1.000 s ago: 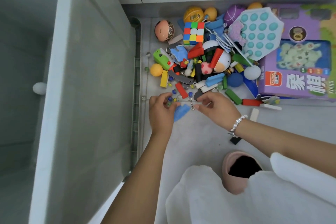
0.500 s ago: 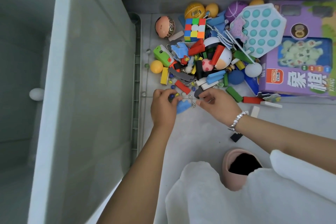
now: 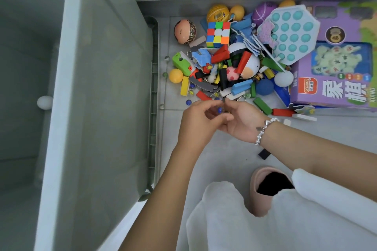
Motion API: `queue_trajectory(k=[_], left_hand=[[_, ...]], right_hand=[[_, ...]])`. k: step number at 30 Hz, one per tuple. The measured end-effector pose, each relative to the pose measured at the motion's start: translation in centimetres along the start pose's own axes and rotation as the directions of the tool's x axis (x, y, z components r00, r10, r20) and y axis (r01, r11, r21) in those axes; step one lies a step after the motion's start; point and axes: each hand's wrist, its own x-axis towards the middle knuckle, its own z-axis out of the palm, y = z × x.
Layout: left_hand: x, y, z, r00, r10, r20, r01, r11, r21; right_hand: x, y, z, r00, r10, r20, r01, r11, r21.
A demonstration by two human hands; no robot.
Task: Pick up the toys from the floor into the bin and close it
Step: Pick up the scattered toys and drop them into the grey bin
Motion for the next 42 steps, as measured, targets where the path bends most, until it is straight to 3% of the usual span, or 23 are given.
queue_trajectory(k=[3, 6, 11, 16, 21, 23, 31, 35, 42], left_hand=[[0.4, -1.0, -0.5, 0.980, -0.031, -0.195, 0.023, 0.999, -0.043], [1.3, -3.3, -0.2, 0.925, -0.104, -0.366, 0.119, 0.993, 0.018], [2.5, -5.8, 0.9, 0.947, -0.028, -0.321, 0.086, 0.982, 0.168], [2.2, -3.9, 0.9, 0.940, -0.103, -0.326, 0.095, 0.995, -0.041], [0.1, -0.5, 2.9, 0.990, -0.075, -0.116, 0.046, 0.971, -0.233], [-0.1, -0.3, 3.3, 0.992, -0.066, -0.112, 0.043, 0.980, -0.193], [2.1, -3.5, 1.0, 0.893, -0.190, -0.409, 0.165, 0.982, -0.096], [4.0, -4.1, 0.6, 0.915, -0.085, -0.395, 0.114, 0.992, 0.050], [4.9, -4.8, 0.9, 0.916, -0.030, -0.401, 0.145, 0.955, 0.260]], right_hand=[[0.1, -0.2, 0.0, 0.998, 0.031, -0.045, -0.029, 0.999, 0.044], [0.3, -0.5, -0.3, 0.996, 0.030, -0.078, -0.029, 0.999, 0.015], [0.6, -0.7, -1.3, 0.995, -0.003, -0.101, -0.003, 0.998, -0.057], [0.7, -0.6, -2.2, 0.992, -0.045, -0.117, 0.025, 0.985, -0.172], [0.9, -0.5, -2.2, 0.996, -0.068, -0.052, 0.060, 0.987, -0.149], [0.8, -0.6, -2.1, 0.996, -0.080, -0.048, 0.071, 0.984, -0.162], [0.4, -1.0, -2.9, 0.975, -0.186, -0.119, 0.122, 0.904, -0.410], [0.2, -1.2, -2.8, 0.969, -0.219, -0.111, 0.141, 0.867, -0.478], [0.0, -1.3, -2.9, 0.971, -0.214, -0.102, 0.147, 0.880, -0.452]])
